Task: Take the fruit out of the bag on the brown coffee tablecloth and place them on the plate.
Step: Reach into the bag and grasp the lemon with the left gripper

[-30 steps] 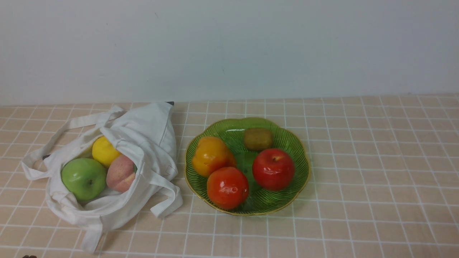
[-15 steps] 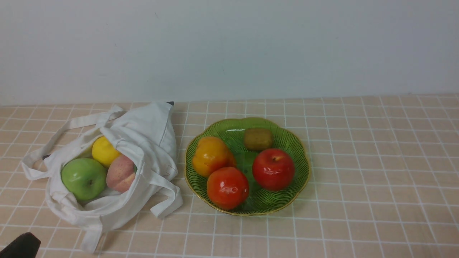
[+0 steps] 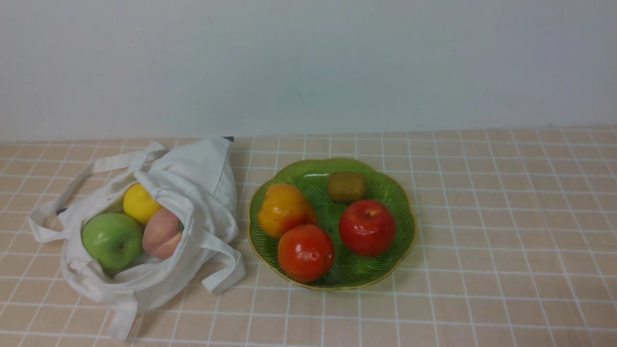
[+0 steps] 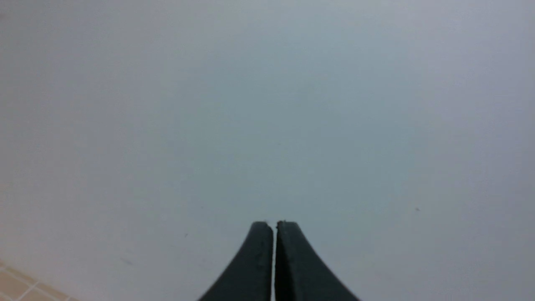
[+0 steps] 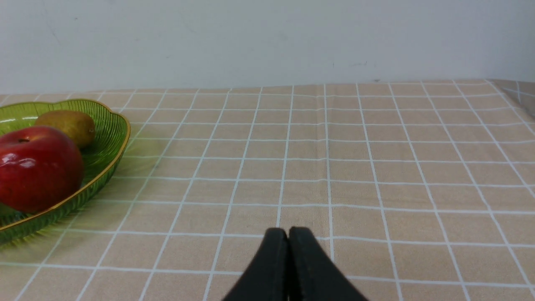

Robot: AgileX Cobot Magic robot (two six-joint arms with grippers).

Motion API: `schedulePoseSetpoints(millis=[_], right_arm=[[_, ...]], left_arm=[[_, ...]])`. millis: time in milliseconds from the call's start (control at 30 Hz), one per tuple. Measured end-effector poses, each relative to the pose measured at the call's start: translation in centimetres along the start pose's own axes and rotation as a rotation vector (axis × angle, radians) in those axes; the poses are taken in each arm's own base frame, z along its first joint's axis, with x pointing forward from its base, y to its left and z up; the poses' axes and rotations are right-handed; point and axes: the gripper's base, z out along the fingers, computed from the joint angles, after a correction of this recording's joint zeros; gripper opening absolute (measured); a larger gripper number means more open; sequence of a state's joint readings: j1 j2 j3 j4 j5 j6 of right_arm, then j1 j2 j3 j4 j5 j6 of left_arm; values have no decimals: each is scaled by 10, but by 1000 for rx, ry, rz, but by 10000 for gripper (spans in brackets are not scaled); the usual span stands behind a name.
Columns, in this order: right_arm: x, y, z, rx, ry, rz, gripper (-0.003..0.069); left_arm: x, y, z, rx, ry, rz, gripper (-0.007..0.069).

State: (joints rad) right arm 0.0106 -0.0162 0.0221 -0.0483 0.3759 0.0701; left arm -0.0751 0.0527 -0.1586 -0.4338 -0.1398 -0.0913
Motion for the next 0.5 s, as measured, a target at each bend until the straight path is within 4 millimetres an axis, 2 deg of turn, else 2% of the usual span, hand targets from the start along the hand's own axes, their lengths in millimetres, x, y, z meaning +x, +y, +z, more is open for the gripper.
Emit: schedulePoseSetpoints(millis=[100,167,333,500], right_arm=[[0,0,0,0,0,0,-14],[0,0,0,0,0,0,-14],[0,0,0,0,0,0,-14],[0,0,0,0,0,0,-14]], left_arm=[[-10,-15,15,-4,174,103,-8],[-9,-22,36,-49,428,171,-8],[9,-19,78,-159,881,274,-8],[33,-7,124,-159,1127,418,-6]])
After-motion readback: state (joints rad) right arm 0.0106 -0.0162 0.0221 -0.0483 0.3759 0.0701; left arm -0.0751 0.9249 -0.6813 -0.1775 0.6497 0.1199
